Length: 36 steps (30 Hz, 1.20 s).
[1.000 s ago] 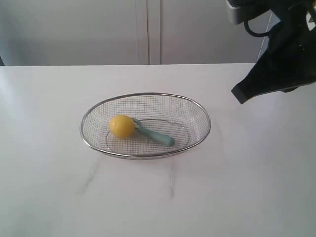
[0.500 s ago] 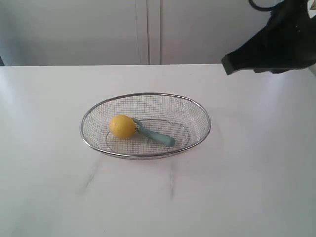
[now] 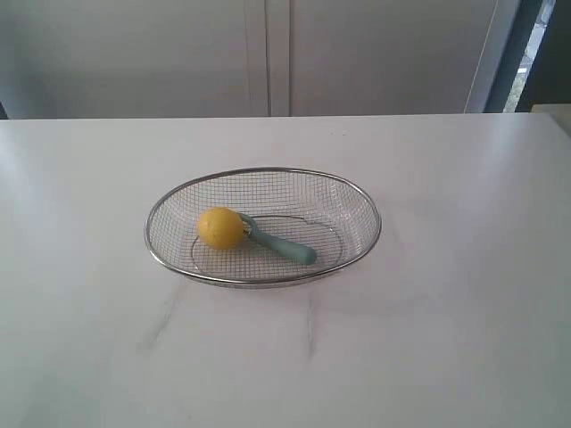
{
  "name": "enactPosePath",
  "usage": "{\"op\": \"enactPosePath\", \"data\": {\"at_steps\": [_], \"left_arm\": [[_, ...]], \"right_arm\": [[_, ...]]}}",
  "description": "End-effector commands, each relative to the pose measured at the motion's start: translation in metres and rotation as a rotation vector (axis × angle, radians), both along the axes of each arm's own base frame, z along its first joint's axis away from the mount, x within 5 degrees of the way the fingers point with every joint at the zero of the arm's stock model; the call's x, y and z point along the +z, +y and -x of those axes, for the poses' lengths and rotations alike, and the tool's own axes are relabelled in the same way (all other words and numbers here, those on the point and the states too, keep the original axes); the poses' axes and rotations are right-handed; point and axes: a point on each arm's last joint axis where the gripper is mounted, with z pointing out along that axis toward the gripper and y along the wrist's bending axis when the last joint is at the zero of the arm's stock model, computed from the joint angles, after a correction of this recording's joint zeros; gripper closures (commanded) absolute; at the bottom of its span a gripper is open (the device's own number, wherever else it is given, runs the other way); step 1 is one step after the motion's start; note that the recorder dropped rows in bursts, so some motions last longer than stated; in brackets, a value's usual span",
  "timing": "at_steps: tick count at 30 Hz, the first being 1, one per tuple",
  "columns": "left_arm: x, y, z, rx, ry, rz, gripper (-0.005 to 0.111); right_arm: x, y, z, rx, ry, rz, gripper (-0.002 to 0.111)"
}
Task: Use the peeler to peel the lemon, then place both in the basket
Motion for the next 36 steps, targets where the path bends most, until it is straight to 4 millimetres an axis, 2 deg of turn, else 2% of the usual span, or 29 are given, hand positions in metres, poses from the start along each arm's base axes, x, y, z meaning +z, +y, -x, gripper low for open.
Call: {"op": "enactPosePath", "data": {"at_steps": [1, 11, 15, 18, 22, 24, 30, 33, 36], "left_arm": [[-0.001, 0.000, 0.000, -0.006, -0.003, 0.003, 0.107], [-0.001, 0.000, 0.000, -0.006, -0.003, 0.003, 0.107], [-0.001, 0.000, 0.000, -0.006, -0.003, 0.003, 0.107], [-0.001, 0.000, 0.000, -0.006, -0.003, 0.003, 0.107], [-0.001, 0.000, 0.000, -0.006, -0.003, 0.003, 0.107], [-0.001, 0.000, 0.000, -0.006, -0.003, 0.003, 0.107], [-0.001, 0.000, 0.000, -0.006, -0.003, 0.003, 0.107], [-0.001, 0.000, 0.000, -0.006, -0.003, 0.003, 0.107], [-0.001, 0.000, 0.000, -0.006, -0.003, 0.003, 0.107]], "right_arm": [[0.006, -0.013, 0.020, -0.008, -0.056, -0.042, 0.108], [0.013, -0.026, 0.044, -0.016, -0.113, -0.135, 0.108], [0.012, -0.025, 0.044, -0.041, -0.111, -0.228, 0.108], [0.007, -0.024, 0.038, -0.064, -0.212, -0.256, 0.108], [-0.015, -0.028, 0.035, -0.123, -0.344, -0.281, 0.108], [-0.035, -0.031, 0.036, -0.175, -0.366, -0.295, 0.108], [-0.105, -0.041, 0.041, -0.353, -0.267, -0.332, 0.108], [-0.133, -0.043, 0.041, -0.393, -0.213, -0.334, 0.108], [-0.150, -0.043, 0.038, -0.397, -0.184, -0.326, 0.108]]}}
